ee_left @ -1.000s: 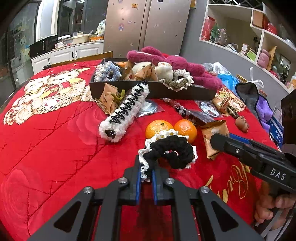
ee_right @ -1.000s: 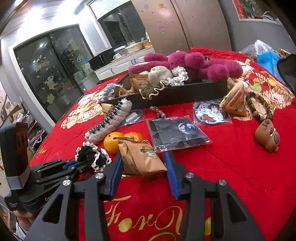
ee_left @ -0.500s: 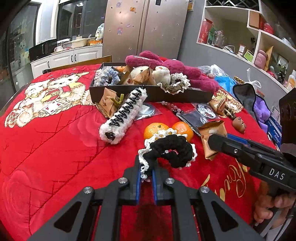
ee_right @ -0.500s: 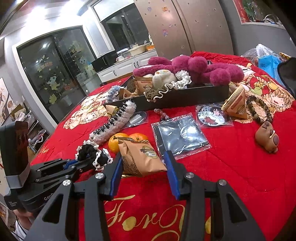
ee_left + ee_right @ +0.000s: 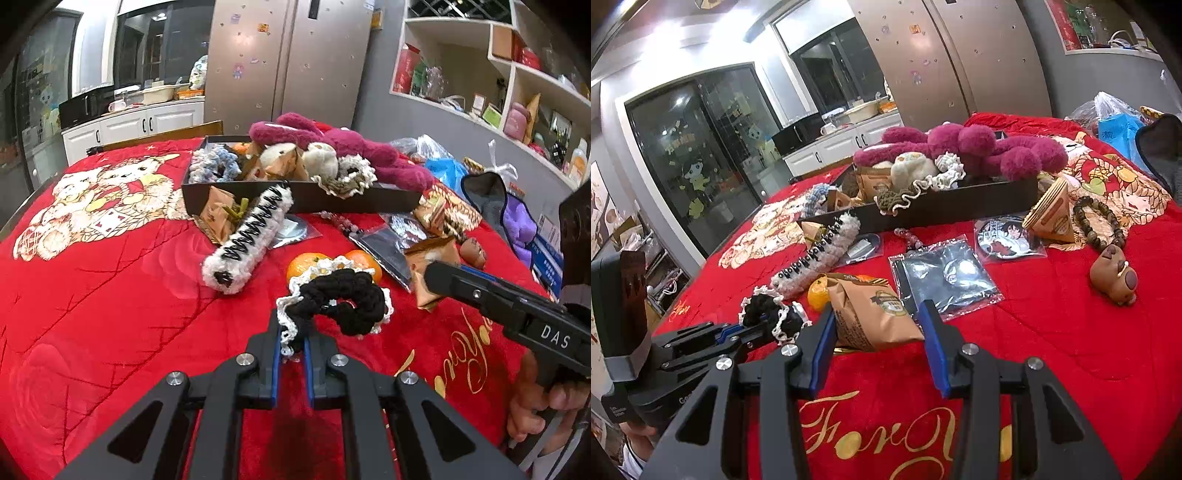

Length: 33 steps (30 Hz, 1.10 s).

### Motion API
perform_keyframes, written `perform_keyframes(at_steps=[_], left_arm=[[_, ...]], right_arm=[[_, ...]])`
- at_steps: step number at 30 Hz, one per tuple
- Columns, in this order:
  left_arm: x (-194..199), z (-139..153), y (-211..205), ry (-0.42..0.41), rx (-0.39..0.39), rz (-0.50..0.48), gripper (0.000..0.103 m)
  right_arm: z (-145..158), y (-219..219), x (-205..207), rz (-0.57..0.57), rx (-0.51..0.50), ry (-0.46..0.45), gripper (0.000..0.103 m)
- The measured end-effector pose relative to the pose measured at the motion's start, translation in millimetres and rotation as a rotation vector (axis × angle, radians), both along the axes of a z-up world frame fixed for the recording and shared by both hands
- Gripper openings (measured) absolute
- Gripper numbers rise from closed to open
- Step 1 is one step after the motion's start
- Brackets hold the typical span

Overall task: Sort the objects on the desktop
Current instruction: 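Lift the lace scrunchie with the left tool while the right tool grips a brown snack bag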

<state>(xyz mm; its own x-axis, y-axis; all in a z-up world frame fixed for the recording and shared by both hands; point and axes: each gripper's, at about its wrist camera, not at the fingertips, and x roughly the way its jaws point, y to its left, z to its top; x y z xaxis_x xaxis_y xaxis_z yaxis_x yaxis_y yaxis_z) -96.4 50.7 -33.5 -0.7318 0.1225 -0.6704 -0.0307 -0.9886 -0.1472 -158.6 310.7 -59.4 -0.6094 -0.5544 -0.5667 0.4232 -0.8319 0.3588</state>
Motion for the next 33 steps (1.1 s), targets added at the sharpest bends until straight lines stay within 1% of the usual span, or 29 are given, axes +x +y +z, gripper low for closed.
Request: perform_keyframes(at_steps=[5, 7, 11, 15, 20, 24, 30, 33], left_arm=[[2.4, 3.1, -11.5, 0.011, 0.056, 0.017, 0.009], [3.4, 5.2, -12.0, 0.02, 0.064, 0.012, 0.009], [6.7, 9.0, -13.1, 0.036, 0.096, -0.007, 0.009], [8.0, 12.7, -14.0, 0.042, 0.091, -0.001, 0.009], [11.4, 22.3, -15.0, 0.056, 0.086, -0.004, 0.009], [13.7, 40.7, -15.1, 0.083, 0.07, -0.019, 0.009], [6.5, 81.8, -15.5, 0.14, 0.006, -0.018, 0.01], [-2.3, 103.4, -18.2, 0.158, -0.009, -0.013, 0.01]], right_arm=[[6.0, -1.9, 6.6, -0.005, 0.015, 0.044, 0.045], [7.8, -3.2, 9.3, -0.012, 0.026, 0.056, 0.045], [9.3, 2.8, 12.2, -0.036, -0.005, 0.047, 0.045], [15.0, 8.9, 16.7, -0.058, -0.024, 0.047, 0.045], [33.2, 8.1, 24.3, -0.059, -0.014, 0.088, 0.045], [52.0, 1.4, 29.5, -0.046, -0.007, 0.131, 0.045], [90.4, -16.5, 29.0, -0.016, -0.002, 0.199, 0.045], [109.3, -25.4, 28.2, -0.003, -0.002, 0.225, 0.045]])
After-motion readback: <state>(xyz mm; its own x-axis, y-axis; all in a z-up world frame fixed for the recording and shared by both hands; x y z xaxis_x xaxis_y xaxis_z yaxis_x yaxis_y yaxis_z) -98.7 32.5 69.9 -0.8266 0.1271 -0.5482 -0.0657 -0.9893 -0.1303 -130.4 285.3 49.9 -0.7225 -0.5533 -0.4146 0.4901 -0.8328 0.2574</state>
